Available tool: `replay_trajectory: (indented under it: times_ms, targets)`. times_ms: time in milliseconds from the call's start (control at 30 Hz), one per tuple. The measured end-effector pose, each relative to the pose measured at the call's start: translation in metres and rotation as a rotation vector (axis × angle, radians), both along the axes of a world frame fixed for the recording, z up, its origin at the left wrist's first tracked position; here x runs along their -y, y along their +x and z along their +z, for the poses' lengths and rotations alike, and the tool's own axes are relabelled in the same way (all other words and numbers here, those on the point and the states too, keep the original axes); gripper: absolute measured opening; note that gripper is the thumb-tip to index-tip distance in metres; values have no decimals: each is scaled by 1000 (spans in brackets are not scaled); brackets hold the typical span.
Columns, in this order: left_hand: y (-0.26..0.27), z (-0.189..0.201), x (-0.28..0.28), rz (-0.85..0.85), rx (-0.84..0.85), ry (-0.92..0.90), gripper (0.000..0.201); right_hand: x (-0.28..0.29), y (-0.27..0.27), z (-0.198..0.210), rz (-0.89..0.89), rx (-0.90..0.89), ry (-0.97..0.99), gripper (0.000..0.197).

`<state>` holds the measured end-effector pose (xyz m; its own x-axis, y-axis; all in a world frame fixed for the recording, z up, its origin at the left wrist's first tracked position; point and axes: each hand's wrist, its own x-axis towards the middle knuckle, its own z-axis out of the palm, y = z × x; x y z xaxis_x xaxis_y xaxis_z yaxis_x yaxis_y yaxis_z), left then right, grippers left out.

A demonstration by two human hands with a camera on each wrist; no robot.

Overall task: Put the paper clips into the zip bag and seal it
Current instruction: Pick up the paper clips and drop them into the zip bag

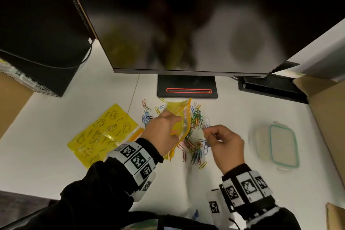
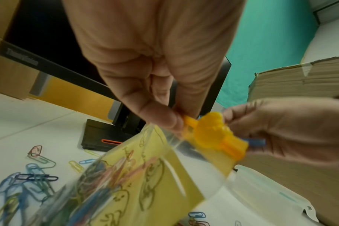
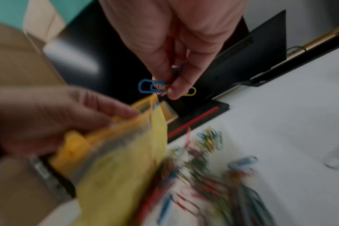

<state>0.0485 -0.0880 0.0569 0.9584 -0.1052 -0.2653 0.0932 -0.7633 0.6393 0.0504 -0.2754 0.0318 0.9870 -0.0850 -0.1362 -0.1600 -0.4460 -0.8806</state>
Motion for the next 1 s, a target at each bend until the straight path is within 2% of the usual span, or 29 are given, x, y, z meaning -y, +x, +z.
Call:
replay_trajectory:
  times_ms: [133,300,367,467,533,633,733,833,933,1000]
  targets:
    - [1,2,2,-9,-9,-9,54,-21,7,40,-22,-26,285,30]
    - [1,4,6,14,31,0,36,-65,16,34,-54,-182,420,26]
    - [0,4,5,57,56,-23,40,-71,18,24,-77,-155,344,29]
    - [-1,3,2,90,69,-46,62,-67,19,11,-57,-103,191,26]
    - [-2,4,0,98,61,-49,69,-63,19,7,12,-82,71,22]
    - [-1,4,1,92,72,-51,69,-62,15,8,196,-52,-111,19]
    - [0,5,1,77,79,-45,67,-61,12,15,269,6,-116,23]
    - [1,7,0,56,75,-39,66,-52,13,24,210,74,-60,27]
    - [0,7,0,45,73,-24,65,-42,25,21,117,53,54,30]
    - [-1,4,-1,45,63,-8,67,-35,40,12,54,61,-1,33]
